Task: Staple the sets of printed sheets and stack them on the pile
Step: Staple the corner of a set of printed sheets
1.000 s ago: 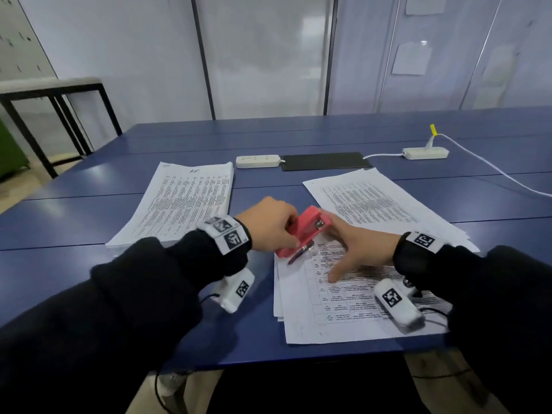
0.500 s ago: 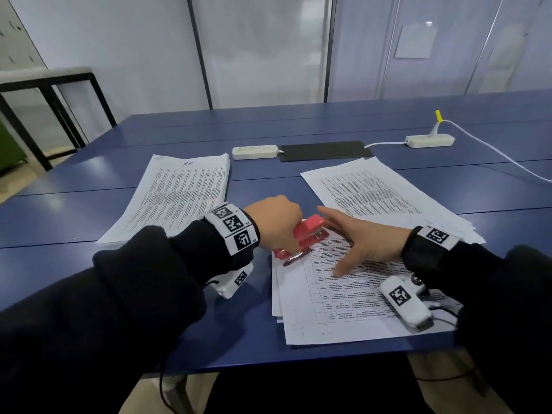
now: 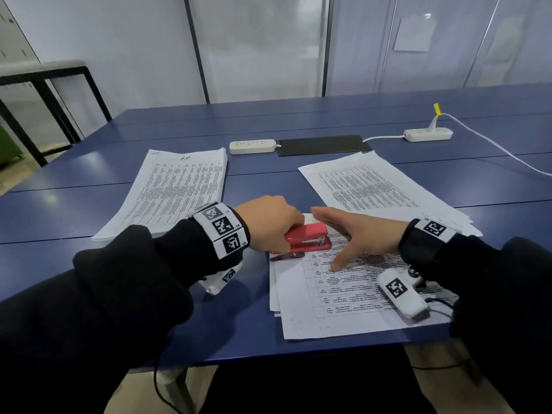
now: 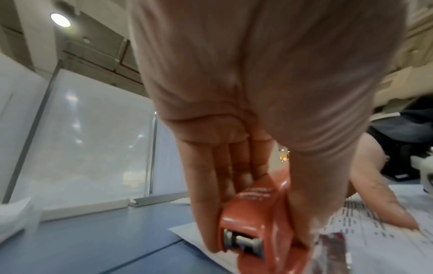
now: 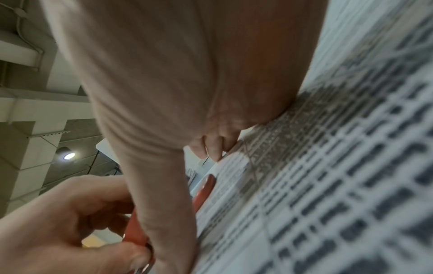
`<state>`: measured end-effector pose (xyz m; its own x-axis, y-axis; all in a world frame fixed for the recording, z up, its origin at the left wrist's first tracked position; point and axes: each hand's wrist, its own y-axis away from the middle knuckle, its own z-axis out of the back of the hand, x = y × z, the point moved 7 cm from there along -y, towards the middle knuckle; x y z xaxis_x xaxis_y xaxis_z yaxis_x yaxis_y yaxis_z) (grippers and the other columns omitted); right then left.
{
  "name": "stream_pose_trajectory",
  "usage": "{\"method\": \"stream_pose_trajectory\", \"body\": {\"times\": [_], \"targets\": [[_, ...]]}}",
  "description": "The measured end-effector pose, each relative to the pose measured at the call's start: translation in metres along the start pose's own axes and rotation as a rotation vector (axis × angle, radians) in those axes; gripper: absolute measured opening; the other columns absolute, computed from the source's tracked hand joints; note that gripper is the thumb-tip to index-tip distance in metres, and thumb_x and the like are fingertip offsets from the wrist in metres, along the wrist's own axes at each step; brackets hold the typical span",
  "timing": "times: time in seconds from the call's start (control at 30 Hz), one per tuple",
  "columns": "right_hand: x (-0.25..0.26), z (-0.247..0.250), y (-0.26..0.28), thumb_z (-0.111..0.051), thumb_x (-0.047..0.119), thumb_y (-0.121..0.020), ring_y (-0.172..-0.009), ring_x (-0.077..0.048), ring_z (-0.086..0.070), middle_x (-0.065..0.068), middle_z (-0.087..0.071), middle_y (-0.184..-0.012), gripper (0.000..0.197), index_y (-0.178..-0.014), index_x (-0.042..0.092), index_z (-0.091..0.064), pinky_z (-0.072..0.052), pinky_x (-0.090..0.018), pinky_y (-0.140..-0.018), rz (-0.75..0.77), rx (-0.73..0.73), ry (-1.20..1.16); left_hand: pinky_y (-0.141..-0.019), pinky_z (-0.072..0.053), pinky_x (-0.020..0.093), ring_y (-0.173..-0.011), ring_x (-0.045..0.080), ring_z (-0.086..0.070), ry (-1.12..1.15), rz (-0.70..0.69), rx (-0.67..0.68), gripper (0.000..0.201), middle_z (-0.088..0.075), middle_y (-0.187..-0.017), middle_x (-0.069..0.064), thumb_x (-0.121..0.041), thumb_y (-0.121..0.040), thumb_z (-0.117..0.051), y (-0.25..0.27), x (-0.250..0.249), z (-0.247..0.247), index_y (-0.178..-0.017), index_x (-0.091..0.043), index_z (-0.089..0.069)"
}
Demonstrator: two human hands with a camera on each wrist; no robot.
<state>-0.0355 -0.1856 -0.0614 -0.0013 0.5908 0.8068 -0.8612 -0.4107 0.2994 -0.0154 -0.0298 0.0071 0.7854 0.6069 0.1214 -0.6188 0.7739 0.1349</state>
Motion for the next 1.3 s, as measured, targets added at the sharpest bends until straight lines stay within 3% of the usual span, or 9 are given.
{"method": "stream_pose_trajectory", "body": {"times": [0.1, 0.4, 0.47, 0.57, 0.63, 0.73, 0.93, 1.07, 1.3], "targets": [[0.001, -0.001, 0.000, -0.093, 0.004, -0.069, -0.152, 0.005, -0.020, 0.014, -0.016, -0.171, 0.127, -0.165, 0.025, -0.012, -0.024, -0.009, -0.115, -0.001, 0.006, 0.005, -0.059, -0.043, 0.029, -0.072, 0.023, -0.056, 0.013, 0.032, 0.003, 0.015, -0.064, -0.078, -0.001, -0.033, -0.084, -0.068, 0.005, 0.005, -0.001, -0.090, -0.020, -0.062], [0.008, -0.002, 0.006, -0.092, 0.004, -0.071, -0.137, 0.011, -0.041, 0.026, -0.041, -0.151, 0.109, -0.155, 0.032, -0.028, -0.039, -0.006, -0.103, 0.011, 0.004, -0.005, -0.068, -0.050, 0.032, -0.077, 0.022, -0.059, 0.134, 0.076, 0.015, 0.019, -0.065, -0.081, -0.005, -0.036, -0.083, -0.073, 0.024, 0.023, -0.007, -0.093, -0.024, -0.063], [0.014, -0.004, 0.008, -0.091, 0.017, -0.073, -0.144, 0.006, -0.036, 0.021, -0.038, -0.157, 0.104, -0.157, 0.031, -0.030, -0.034, -0.012, -0.111, 0.030, -0.021, -0.048, -0.075, -0.055, 0.035, -0.083, 0.020, -0.062, 0.197, 0.089, 0.010, 0.027, -0.068, -0.088, -0.007, -0.037, -0.081, -0.077, 0.027, 0.030, -0.004, -0.104, -0.024, -0.070], [0.038, 0.013, 0.005, -0.078, 0.053, -0.079, -0.139, 0.000, -0.046, 0.011, -0.048, -0.156, 0.082, -0.151, 0.029, -0.047, -0.036, -0.027, -0.115, 0.131, -0.315, -0.149, -0.074, -0.053, 0.029, -0.078, 0.012, -0.063, 0.319, 0.115, -0.092, 0.031, -0.068, -0.082, -0.013, -0.036, -0.077, -0.081, 0.026, 0.045, 0.014, -0.107, -0.031, -0.074], [0.047, 0.019, -0.006, -0.065, 0.064, -0.083, -0.112, -0.015, -0.068, -0.005, -0.065, -0.138, 0.067, -0.136, 0.025, -0.060, -0.051, -0.035, -0.101, 0.120, -0.382, -0.413, -0.072, -0.052, 0.025, -0.074, 0.006, -0.064, 0.504, 0.113, -0.150, 0.028, -0.071, -0.080, -0.014, -0.034, -0.073, -0.082, 0.023, 0.051, 0.024, -0.100, -0.037, -0.077], [0.051, -0.004, -0.026, -0.052, 0.070, -0.085, -0.073, -0.035, -0.070, -0.023, -0.070, -0.106, 0.073, -0.123, 0.009, -0.067, -0.059, -0.039, -0.060, -0.045, -0.096, -0.749, -0.078, -0.055, 0.031, -0.081, 0.011, -0.069, 0.772, 0.125, -0.219, 0.023, -0.077, -0.089, -0.007, -0.028, -0.072, -0.083, 0.014, 0.055, 0.024, -0.088, -0.043, -0.077], [0.038, -0.004, -0.049, -0.057, 0.047, -0.092, -0.050, -0.015, -0.053, -0.013, -0.062, -0.079, 0.051, -0.106, -0.001, -0.062, -0.045, -0.027, -0.038, 0.013, -0.088, -0.927, -0.084, -0.059, 0.033, -0.087, 0.013, -0.070, 1.429, 0.304, -0.443, 0.039, -0.075, -0.097, 0.003, -0.004, -0.079, -0.086, -0.008, 0.070, -0.020, -0.114, -0.018, -0.076], [0.027, 0.006, -0.053, -0.060, 0.043, -0.090, -0.053, -0.016, -0.046, -0.012, -0.062, -0.080, 0.044, -0.100, 0.000, -0.065, -0.037, -0.026, -0.042, 0.057, -0.229, -0.963, -0.072, -0.063, 0.035, -0.079, 0.021, -0.071, 1.722, 0.375, -0.333, 0.031, -0.071, -0.095, 0.011, -0.008, -0.092, -0.076, -0.012, 0.063, -0.040, -0.121, -0.002, -0.069], [0.026, 0.017, -0.049, -0.063, 0.030, -0.094, -0.055, -0.022, -0.051, -0.024, -0.061, -0.083, 0.043, -0.121, -0.003, -0.063, -0.042, -0.028, -0.047, 0.212, -0.361, -0.808, -0.066, -0.063, 0.029, -0.074, 0.021, -0.072, 1.739, 0.409, -0.339, 0.026, -0.077, -0.103, 0.022, 0.003, -0.087, -0.076, -0.010, 0.070, -0.054, -0.112, 0.007, -0.071]]}}
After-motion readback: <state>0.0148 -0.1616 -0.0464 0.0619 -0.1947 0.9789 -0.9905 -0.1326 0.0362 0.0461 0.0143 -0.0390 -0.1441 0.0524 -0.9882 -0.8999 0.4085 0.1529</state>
